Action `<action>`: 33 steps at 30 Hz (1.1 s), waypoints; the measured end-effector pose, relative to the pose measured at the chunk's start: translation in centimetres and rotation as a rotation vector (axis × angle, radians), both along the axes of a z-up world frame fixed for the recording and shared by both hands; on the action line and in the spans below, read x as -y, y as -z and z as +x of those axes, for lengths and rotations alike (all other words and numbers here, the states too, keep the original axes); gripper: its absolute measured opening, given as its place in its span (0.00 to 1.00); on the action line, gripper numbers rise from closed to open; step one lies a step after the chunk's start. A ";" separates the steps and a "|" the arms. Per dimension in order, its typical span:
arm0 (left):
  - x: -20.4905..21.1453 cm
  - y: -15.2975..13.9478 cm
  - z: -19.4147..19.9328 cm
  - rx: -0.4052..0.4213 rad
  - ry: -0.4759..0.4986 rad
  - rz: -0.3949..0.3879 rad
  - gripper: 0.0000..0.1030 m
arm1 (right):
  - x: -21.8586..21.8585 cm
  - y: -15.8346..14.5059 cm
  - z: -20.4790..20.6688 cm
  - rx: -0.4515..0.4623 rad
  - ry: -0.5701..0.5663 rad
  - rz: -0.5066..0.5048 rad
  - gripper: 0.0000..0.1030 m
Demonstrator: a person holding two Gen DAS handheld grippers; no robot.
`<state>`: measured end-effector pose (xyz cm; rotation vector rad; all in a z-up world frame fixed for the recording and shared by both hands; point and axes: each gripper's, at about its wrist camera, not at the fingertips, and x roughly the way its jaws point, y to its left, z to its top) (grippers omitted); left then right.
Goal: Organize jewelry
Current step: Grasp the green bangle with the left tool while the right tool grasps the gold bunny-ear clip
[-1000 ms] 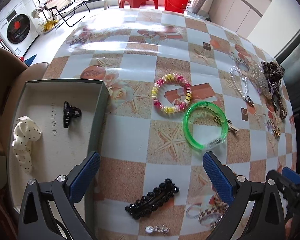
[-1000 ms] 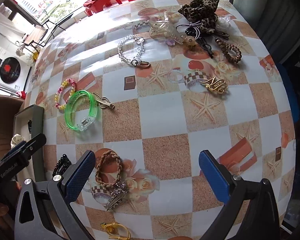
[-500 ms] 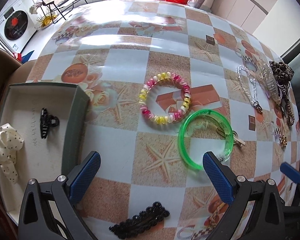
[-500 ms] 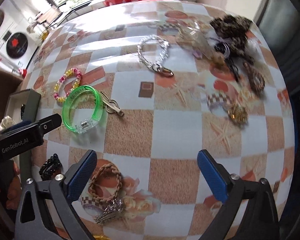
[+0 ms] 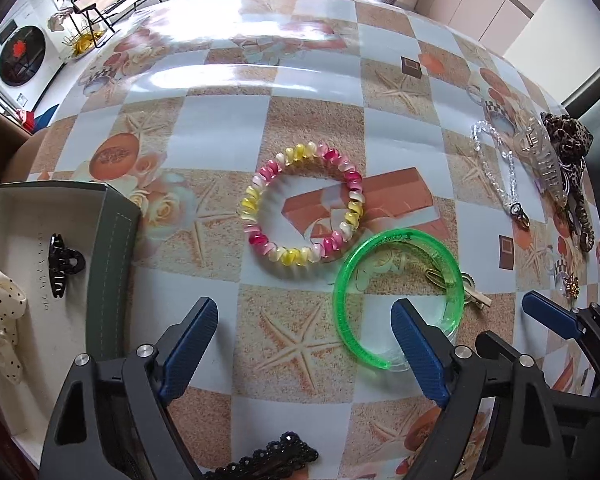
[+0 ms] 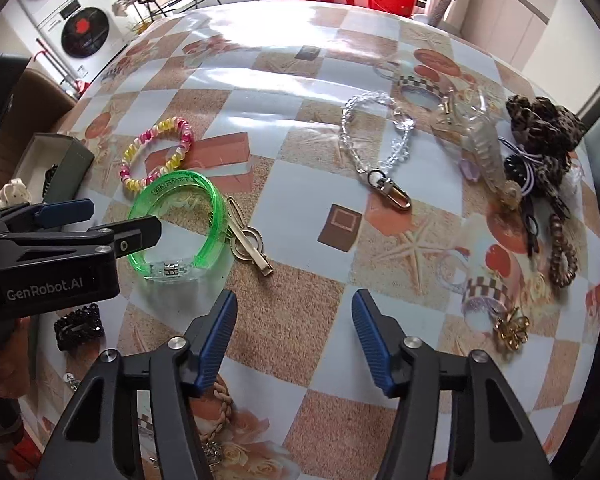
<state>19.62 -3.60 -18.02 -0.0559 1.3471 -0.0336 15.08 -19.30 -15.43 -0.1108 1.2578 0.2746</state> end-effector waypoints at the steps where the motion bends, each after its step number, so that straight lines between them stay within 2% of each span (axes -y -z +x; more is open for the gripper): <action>1: 0.1 0.1 0.1 0.000 0.001 0.001 0.89 | 0.0 0.1 0.0 0.001 -0.007 0.000 0.59; 2: 0.3 0.2 0.3 -0.001 0.001 0.001 0.89 | -0.1 0.2 0.1 0.001 -0.013 0.002 0.58; 3: 0.3 0.2 0.2 -0.001 0.002 0.000 0.83 | -0.2 0.2 0.1 0.002 -0.018 0.005 0.57; 6: 0.6 0.5 0.4 0.005 0.013 0.009 0.82 | -0.4 0.3 0.2 0.016 -0.037 0.001 0.57; 9: 1.3 0.6 0.5 0.018 0.022 0.020 0.71 | -0.6 0.2 0.3 0.025 -0.050 0.002 0.57; 11: 1.7 0.6 0.5 0.017 0.024 0.014 0.70 | -0.7 0.2 0.4 0.032 -0.057 0.004 0.54; 13: 1.9 0.6 0.6 0.021 0.024 0.023 0.61 | -1.0 0.2 0.6 0.038 -0.066 0.007 0.52; 15: 2.1 0.6 0.8 0.023 0.026 0.024 0.58 | -1.4 0.2 0.8 0.044 -0.078 0.005 0.49; 17: 1.8 0.6 0.8 0.025 0.024 0.033 0.51 | -1.9 0.3 1.0 0.054 -0.094 -0.003 0.48; 19: 1.2 0.2 0.5 0.031 0.027 0.030 0.40 | -2.3 0.4 1.0 0.065 -0.110 -0.017 0.47; 22: 0.9 0.1 0.6 0.030 0.030 0.024 0.39 | -2.9 0.5 0.8 0.082 -0.137 -0.043 0.43; 27: 0.7 -0.2 0.0 0.026 0.042 0.005 0.38 | -3.8 0.5 0.5 0.092 -0.170 -0.060 0.28; 28: 0.7 -0.3 -0.2 0.026 0.048 0.005 0.33 | -4.0 0.5 0.4 0.093 -0.175 -0.061 0.26; 30: 0.8 -0.4 -0.5 0.028 0.059 0.011 0.26 | -4.3 0.5 0.4 0.090 -0.183 -0.058 0.13; 31: 0.8 -0.4 -0.4 0.027 0.059 0.006 0.23 | -4.5 0.5 0.4 0.090 -0.182 -0.061 0.12; 33: 0.8 -0.5 -0.6 0.023 0.056 -0.021 0.09 | -4.4 0.6 0.3 0.085 -0.173 -0.052 0.09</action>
